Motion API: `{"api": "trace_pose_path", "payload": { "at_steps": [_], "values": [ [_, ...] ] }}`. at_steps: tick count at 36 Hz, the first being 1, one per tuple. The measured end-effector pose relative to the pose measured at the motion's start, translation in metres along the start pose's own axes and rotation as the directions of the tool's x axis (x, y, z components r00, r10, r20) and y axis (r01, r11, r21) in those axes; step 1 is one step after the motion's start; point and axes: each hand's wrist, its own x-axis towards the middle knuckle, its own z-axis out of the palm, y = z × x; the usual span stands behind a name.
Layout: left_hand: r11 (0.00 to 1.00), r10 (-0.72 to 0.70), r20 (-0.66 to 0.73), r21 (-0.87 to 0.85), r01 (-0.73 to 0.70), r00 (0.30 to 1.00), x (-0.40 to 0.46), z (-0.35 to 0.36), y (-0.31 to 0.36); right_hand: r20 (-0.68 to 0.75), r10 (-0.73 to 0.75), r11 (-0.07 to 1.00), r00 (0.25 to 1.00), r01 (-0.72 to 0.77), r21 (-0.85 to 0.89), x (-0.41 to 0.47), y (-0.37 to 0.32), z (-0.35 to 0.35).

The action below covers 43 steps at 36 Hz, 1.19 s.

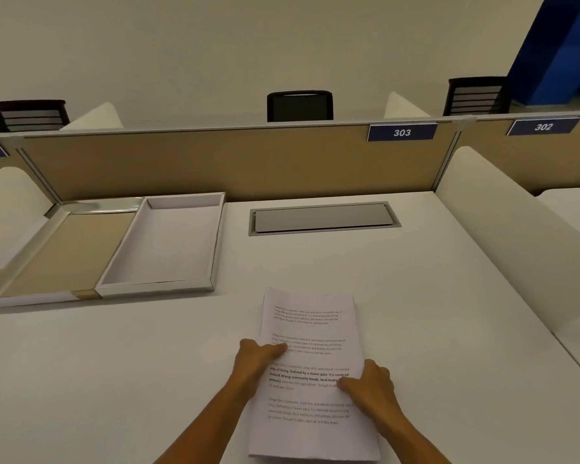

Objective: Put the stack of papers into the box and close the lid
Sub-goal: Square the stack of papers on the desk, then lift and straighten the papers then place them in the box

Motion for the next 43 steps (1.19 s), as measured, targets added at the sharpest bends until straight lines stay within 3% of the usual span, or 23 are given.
{"api": "trace_pose_path", "payload": {
  "at_steps": [9, 15, 21, 24, 27, 32, 36, 43],
  "values": [
    [0.996, 0.073, 0.04, -0.044, -0.071, 0.997, 0.007, -0.008, -0.004, 0.015, 0.006, 0.999, 1.0, -0.006, 0.035, 0.002, 0.001, -0.002],
    [0.995, 0.081, 0.164, -0.064, -0.072, 0.983, 0.003, -0.006, 0.006, 0.026, 0.012, 0.999, 1.0, -0.014, 0.051, 0.006, 0.004, -0.001],
    [0.977, 0.214, 0.214, -0.043, -0.21, 0.953, -0.004, -0.005, 0.008, 0.097, 0.001, 0.985, 0.995, -0.018, 0.173, 0.016, 0.009, -0.01],
    [0.954, 0.301, 0.233, -0.063, -0.295, 0.925, -0.016, -0.004, 0.012, 0.154, -0.047, 0.934, 0.987, -0.011, 0.357, 0.023, 0.01, -0.024],
    [0.92, 0.392, 0.252, -0.09, -0.382, 0.885, -0.031, -0.006, 0.018, 0.102, -0.172, 0.861, 0.98, 0.099, 0.499, 0.028, 0.012, -0.037],
    [0.856, 0.516, 0.253, -0.125, -0.501, 0.818, -0.055, -0.012, 0.033, 0.174, -0.423, 0.616, 0.889, 0.142, 0.775, 0.031, 0.009, -0.052],
    [0.812, 0.583, 0.177, -0.121, -0.571, 0.793, -0.066, -0.014, 0.043, 0.051, -0.485, 0.543, 0.873, 0.255, 0.8, 0.016, -0.012, -0.059],
    [0.739, 0.652, -0.08, -0.154, -0.656, 0.754, -0.067, -0.009, 0.042, -0.226, -0.51, 0.495, 0.83, 0.498, 0.712, -0.02, -0.046, -0.045]
  ]
}}
